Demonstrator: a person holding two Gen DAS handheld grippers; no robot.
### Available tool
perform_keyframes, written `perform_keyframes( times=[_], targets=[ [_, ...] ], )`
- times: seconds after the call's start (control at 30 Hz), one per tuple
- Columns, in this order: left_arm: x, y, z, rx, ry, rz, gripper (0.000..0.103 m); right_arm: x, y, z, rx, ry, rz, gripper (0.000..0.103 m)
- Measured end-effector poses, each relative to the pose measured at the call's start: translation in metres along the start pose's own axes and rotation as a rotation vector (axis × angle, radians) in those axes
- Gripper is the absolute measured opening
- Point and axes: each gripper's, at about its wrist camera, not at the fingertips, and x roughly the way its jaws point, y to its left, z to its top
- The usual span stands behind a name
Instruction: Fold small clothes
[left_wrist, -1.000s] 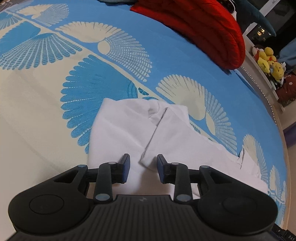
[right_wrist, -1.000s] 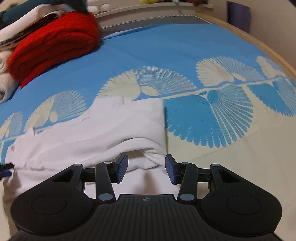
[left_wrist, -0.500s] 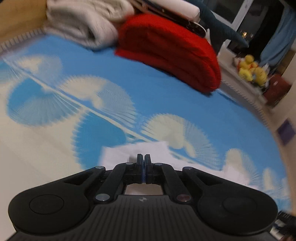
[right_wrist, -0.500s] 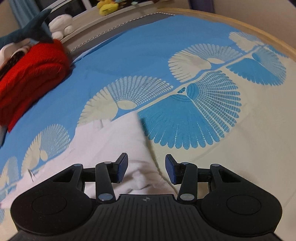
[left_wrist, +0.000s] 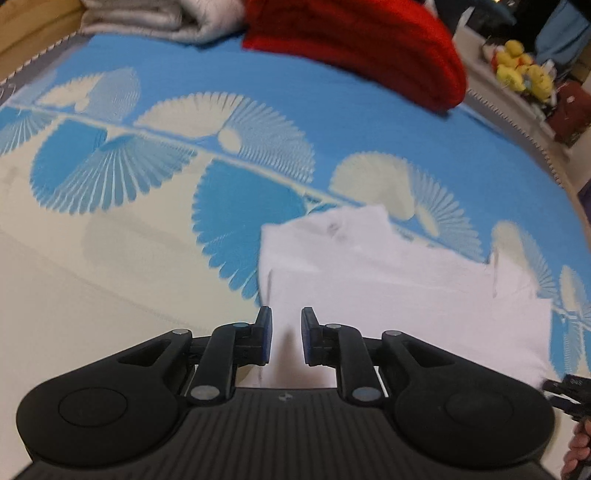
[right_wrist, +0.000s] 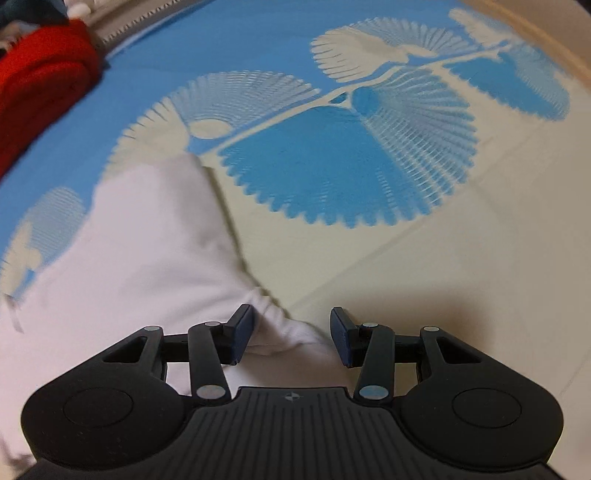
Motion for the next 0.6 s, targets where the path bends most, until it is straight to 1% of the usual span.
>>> perform_keyframes(
  times=[0.07, 0.1, 0.13, 0.17, 0.2, 0.23, 0.27, 0.3, 0.33, 0.37, 0.4, 0.43, 0.5, 0.53, 0.57, 0.6],
  targets=[
    [0.007, 0.000, 0.000, -0.001, 0.013, 0.004, 0.018, -0.001, -0.006, 0.002, 0.025, -0.004, -0.130, 0.041],
    [0.010, -0.002, 0.000, 0.002, 0.019, -0.002, 0.018, -0.002, -0.013, 0.003, 0.065, -0.002, -0.161, 0.042],
    [0.012, -0.005, 0.000, 0.009, 0.024, -0.012, 0.019, -0.004, -0.020, 0.004, 0.119, -0.012, -0.162, 0.041],
    [0.015, -0.008, -0.001, 0.021, 0.027, -0.021, 0.021, -0.010, -0.025, 0.006, 0.165, -0.044, -0.137, 0.041],
    [0.018, -0.012, -0.003, 0.037, 0.033, -0.030, 0.024, -0.019, -0.024, 0.007, 0.172, -0.097, -0.093, 0.041],
    [0.021, -0.015, -0.005, 0.050, 0.044, -0.029, 0.024, -0.025, -0.019, 0.009, 0.144, -0.137, -0.050, 0.041],
    [0.027, -0.018, -0.007, 0.059, 0.058, -0.021, 0.024, -0.032, -0.009, 0.009, 0.091, -0.177, 0.024, 0.041],
    [0.031, -0.020, -0.009, 0.063, 0.067, -0.015, 0.024, -0.036, -0.001, 0.008, 0.042, -0.188, 0.103, 0.042],
    [0.037, -0.022, -0.011, 0.066, 0.082, -0.004, 0.024, -0.038, 0.007, 0.007, -0.002, -0.179, 0.181, 0.046],
    [0.045, -0.022, -0.014, 0.073, 0.110, 0.018, 0.024, -0.036, 0.013, 0.004, -0.039, -0.151, 0.242, 0.048],
    [0.052, -0.022, -0.018, 0.082, 0.136, 0.044, 0.024, -0.031, 0.017, 0.000, -0.053, -0.118, 0.259, 0.049],
    [0.058, -0.023, -0.021, 0.099, 0.151, 0.068, 0.024, -0.023, 0.018, -0.003, -0.057, -0.077, 0.249, 0.049],
    [0.055, -0.028, -0.025, 0.145, 0.140, 0.104, 0.025, -0.005, 0.013, -0.009, -0.031, -0.006, 0.196, 0.049],
    [0.050, -0.030, -0.025, 0.151, 0.120, 0.114, 0.027, -0.001, 0.009, -0.011, -0.023, -0.013, 0.178, 0.049],
    [0.044, -0.031, -0.025, 0.149, 0.096, 0.107, 0.030, -0.001, 0.010, -0.012, -0.033, -0.028, 0.170, 0.049],
    [0.042, -0.032, -0.027, 0.145, 0.070, 0.088, 0.037, 0.000, 0.012, -0.012, -0.055, -0.034, 0.163, 0.049]
  ],
)
